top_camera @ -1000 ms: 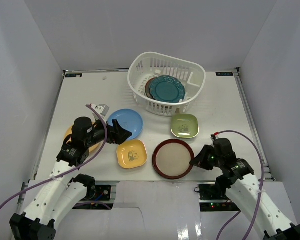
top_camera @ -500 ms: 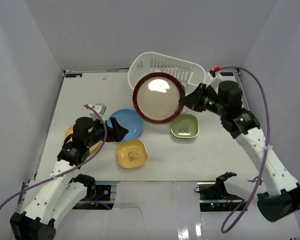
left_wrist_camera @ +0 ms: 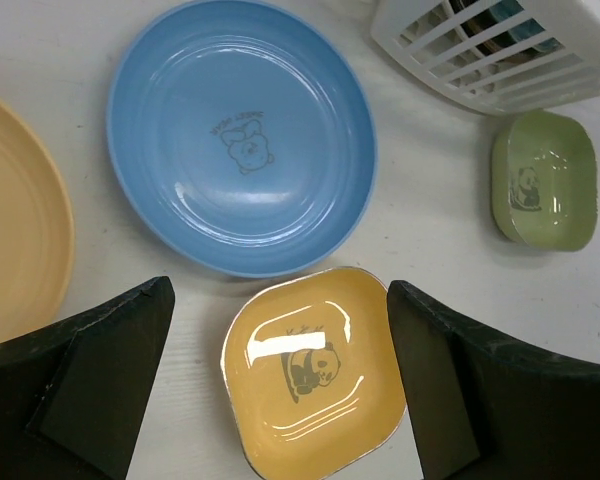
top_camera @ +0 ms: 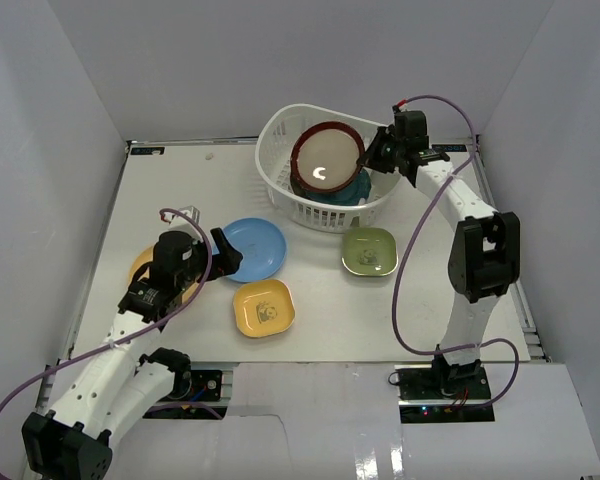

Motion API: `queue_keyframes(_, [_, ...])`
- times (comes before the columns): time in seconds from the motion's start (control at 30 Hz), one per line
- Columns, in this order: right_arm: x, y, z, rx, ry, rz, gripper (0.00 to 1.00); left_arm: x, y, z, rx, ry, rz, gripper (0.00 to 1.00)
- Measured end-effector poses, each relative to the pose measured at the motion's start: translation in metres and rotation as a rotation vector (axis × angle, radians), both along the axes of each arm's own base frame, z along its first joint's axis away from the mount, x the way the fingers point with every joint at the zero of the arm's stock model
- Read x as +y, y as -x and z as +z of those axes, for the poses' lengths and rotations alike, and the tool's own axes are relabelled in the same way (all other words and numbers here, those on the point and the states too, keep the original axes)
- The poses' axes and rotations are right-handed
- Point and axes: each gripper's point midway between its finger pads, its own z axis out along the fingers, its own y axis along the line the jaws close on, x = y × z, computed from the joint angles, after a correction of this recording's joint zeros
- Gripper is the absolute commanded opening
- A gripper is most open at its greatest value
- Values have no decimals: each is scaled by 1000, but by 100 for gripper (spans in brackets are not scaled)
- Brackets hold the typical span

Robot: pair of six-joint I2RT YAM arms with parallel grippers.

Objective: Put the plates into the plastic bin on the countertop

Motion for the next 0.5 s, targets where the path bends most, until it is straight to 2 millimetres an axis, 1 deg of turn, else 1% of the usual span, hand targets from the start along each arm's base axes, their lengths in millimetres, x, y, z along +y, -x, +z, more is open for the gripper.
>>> queue_keyframes(0.03, [-4, -5, -14, 28, 7, -9, 8, 2, -1, -1, 4, -3, 16, 98])
queue_keyframes(0.13, [-10, -16, -45, 85, 17, -29, 8, 11, -2, -4, 15, -15, 73, 98])
queue_keyframes(0.17, [-10, -18, -50, 97, 7, -28, 8, 15, -3, -6, 22, -21, 105, 98])
queue_keyframes(0.23, [-9, -21, -53, 100, -2, -28, 8, 23, -3, -8, 36, -24, 160, 98])
queue_keyframes(0.33, [-6, -24, -48, 78, -19, -20, 35, 35, -1, -13, 68, -17, 263, 98])
queue_keyframes(0.37, [-3, -25, -46, 70, -25, -15, 50, 38, 1, -15, 81, -9, 298, 98])
queue_keyframes(0.43, [2, -24, -44, 62, -30, -3, 60, 45, 3, -19, 101, 2, 358, 98])
queue_keyframes(0.47, [5, -22, -45, 61, -27, 7, 67, 48, 4, -20, 106, 5, 384, 98])
queue_keyframes(0.5, [8, -21, -45, 60, -24, 16, 70, 51, 5, -21, 109, 5, 407, 98])
